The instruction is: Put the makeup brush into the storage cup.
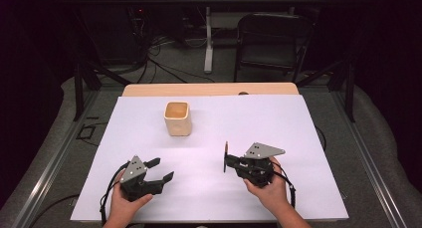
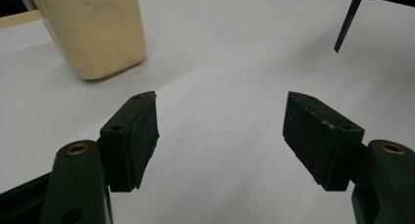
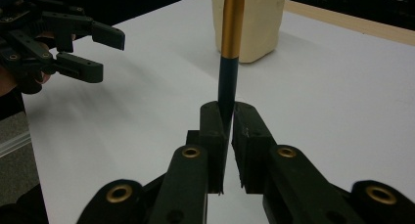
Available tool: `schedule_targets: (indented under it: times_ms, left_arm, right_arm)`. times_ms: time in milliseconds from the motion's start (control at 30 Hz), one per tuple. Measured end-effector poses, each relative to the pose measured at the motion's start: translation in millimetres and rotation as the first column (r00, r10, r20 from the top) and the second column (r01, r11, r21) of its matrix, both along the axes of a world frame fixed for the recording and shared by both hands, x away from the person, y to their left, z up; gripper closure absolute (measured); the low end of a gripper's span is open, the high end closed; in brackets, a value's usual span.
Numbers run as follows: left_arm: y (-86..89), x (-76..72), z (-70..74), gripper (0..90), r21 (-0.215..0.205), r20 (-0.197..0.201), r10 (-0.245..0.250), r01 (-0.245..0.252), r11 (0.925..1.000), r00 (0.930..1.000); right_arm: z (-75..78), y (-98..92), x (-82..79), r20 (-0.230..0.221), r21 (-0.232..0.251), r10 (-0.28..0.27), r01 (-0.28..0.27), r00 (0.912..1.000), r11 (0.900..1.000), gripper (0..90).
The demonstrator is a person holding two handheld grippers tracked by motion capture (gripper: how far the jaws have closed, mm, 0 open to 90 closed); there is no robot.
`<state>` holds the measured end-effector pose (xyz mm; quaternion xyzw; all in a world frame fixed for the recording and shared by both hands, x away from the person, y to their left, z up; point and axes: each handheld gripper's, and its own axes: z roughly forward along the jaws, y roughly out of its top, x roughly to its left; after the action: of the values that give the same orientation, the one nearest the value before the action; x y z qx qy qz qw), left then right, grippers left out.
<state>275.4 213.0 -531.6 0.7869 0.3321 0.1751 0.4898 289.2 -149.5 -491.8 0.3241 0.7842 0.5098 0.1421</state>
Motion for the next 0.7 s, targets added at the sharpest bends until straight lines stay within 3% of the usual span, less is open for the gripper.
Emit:
schedule_targets:
  times_ms: [233,467,700]
  left_arm:
    - [-4.2,-0.4,6.7,31.4,-0.061,0.015,-0.016,0.017,0.9980,0.9998]
    - [-20.3,0.2,16.9,32.9,-0.053,0.036,-0.062,0.063,0.9966,0.9974]
    - [-33.1,2.8,23.8,36.0,-0.090,0.027,-0.080,0.082,0.9925,0.9964]
  right_arm:
    - [-0.3,2.4,-0.2,0.013,-0.009,0.007,-0.007,0.9999,1.000,83.2]
    - [-0.1,6.9,0.6,0.019,-0.012,0.018,-0.018,0.9997,1.000,83.2]
    - [0.8,11.2,0.5,0.027,-0.018,0.030,-0.030,0.9992,0.999,83.2]
